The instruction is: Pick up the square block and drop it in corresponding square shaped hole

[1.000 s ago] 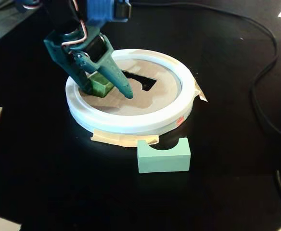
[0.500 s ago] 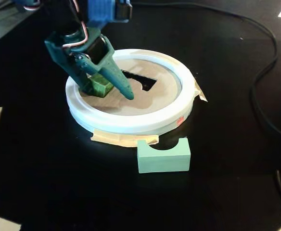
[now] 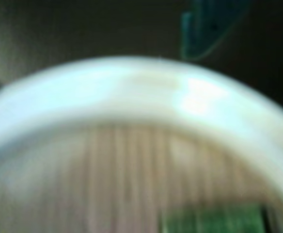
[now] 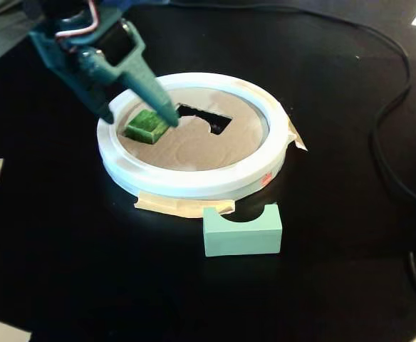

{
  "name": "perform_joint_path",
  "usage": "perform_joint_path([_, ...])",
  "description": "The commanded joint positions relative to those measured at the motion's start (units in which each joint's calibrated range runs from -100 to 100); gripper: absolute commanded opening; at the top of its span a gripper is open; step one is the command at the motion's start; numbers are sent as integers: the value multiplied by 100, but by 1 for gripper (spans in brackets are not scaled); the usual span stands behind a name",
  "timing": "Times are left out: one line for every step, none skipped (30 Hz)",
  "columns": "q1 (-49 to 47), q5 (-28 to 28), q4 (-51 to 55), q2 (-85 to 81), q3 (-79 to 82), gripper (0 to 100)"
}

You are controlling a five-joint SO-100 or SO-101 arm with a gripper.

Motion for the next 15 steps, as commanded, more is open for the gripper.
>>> perform_joint_path([830,73,483,-875,449,87])
perform_joint_path([955,73,443,-1081,695,87])
perform_joint_path([1179,93,403,-1546,1178,87])
perform_joint_path([1329,142,383,-1833,1414,87])
perform_joint_path([1479,220,323,-2164,1660,87])
perform_joint_path([1641,308,263,-2496,1906,87])
perform_joint_path([1828,396,182,-2863,2161,87])
perform_joint_path([2228,557,42,-3588,2607,87])
perform_joint_path([2465,650,-18,-3956,2844,87])
perform_joint_path([2702,747,-59,-4314,3063,87])
perform_joint_path([2940,850,-89,-4663,3281,87])
perform_joint_path([3189,952,-99,-4995,3500,87])
perform_joint_path([3564,1123,-109,-5586,3864,87])
perform_joint_path([3714,1206,-119,-5863,4037,87])
perform_joint_path([3863,1275,-119,-6132,4174,87])
